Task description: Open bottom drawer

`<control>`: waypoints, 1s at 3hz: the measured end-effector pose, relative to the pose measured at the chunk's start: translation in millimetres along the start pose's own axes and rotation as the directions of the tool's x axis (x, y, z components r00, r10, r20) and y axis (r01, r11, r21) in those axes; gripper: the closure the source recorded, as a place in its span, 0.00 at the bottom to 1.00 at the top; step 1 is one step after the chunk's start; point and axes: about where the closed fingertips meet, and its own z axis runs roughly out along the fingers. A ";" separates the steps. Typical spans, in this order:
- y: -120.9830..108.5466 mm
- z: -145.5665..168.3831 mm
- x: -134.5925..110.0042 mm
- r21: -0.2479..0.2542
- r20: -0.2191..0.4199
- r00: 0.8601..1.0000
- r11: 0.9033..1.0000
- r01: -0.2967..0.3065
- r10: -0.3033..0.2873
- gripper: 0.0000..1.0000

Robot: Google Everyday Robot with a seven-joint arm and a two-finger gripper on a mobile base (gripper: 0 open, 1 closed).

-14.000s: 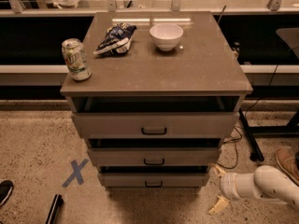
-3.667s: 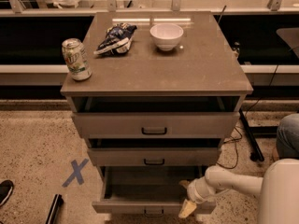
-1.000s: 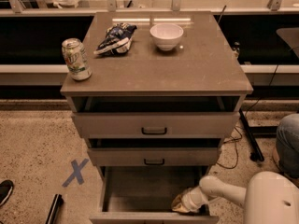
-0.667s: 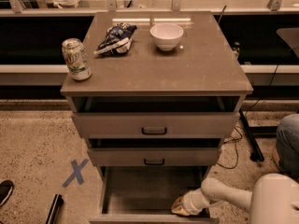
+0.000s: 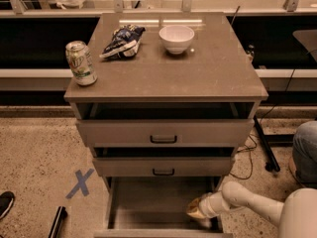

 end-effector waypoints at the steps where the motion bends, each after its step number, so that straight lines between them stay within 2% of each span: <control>1: -22.3 -45.8 -23.2 0.079 0.056 0.998 0.997 -0.012 0.008 0.27; 2: -1.1 -83.9 -26.2 0.092 0.124 0.988 0.991 -0.102 0.090 0.00; 3: 31.8 -108.9 -30.8 0.091 0.140 0.981 0.985 -0.145 0.132 0.00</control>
Offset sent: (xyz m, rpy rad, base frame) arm -0.0178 -0.0491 0.1026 0.1585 -0.0071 -0.1982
